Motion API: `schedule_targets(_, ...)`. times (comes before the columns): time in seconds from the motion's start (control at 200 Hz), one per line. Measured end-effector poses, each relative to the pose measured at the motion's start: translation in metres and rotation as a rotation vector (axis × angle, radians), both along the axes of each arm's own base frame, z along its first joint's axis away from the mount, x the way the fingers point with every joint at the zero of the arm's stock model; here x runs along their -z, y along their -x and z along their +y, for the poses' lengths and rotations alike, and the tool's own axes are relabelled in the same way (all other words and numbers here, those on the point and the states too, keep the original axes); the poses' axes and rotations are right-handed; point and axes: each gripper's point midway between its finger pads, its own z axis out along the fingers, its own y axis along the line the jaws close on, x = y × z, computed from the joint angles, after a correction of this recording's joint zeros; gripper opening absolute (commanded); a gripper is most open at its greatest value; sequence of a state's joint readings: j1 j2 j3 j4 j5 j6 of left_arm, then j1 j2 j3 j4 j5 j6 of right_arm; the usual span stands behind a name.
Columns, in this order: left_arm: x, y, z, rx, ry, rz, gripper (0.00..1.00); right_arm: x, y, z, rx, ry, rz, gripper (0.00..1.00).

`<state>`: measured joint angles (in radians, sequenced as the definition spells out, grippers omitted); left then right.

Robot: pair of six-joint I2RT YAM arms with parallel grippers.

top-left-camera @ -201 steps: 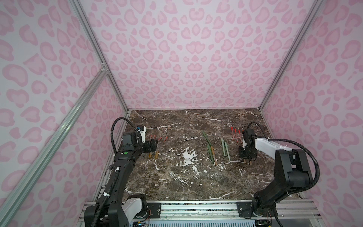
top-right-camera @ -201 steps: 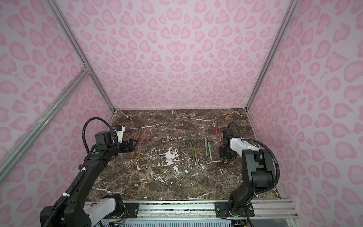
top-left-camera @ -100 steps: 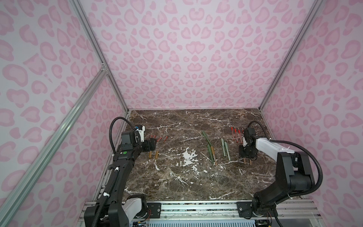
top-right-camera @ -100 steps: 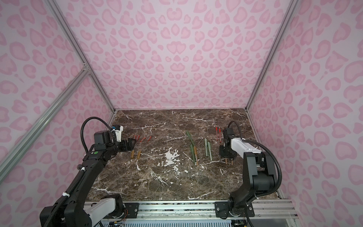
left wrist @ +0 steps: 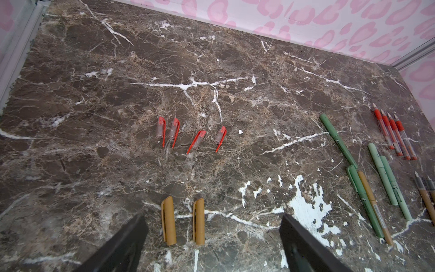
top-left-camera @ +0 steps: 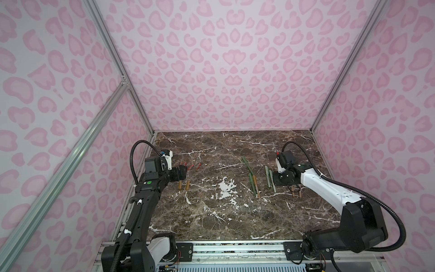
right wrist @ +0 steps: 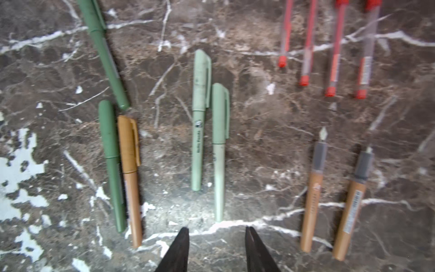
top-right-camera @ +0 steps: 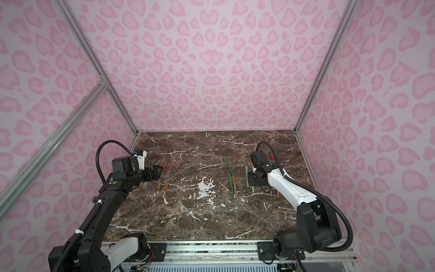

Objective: Open the pen caps
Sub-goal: 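Reach the right gripper to a tan pen among the green markers and grasp it, then lift the tan pen cap-first toward the left gripper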

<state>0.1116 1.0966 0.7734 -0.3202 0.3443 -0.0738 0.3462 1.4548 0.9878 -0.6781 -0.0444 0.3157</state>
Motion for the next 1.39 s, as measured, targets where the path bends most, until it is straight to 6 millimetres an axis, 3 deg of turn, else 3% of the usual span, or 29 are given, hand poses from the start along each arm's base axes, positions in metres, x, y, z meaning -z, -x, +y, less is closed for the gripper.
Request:
schedule_targets(0.215, -0.003, -0.001, 0.000, -0.001, 0.006, -0.007, 0.93, 0.019, -0.002, 0.048, -0.088, 0.000, 0.045, 0.35)
schedule_targets(0.5, -0.005, -0.002, 0.000, -0.003, 0.008, -0.010, 0.93, 0.050, 0.002, 0.072, -0.124, 0.014, 0.105, 0.34)
schedule_targets(0.97, -0.004, -0.002, 0.000, -0.006, 0.010, -0.005, 0.93, 0.072, -0.004, 0.080, -0.124, 0.027, 0.137, 0.25)
schedule_targets(1.395, -0.007, -0.003, -0.004, 0.009, 0.039, -0.007, 0.93, 0.069, -0.001, 0.078, -0.122, 0.011, 0.116, 0.10)
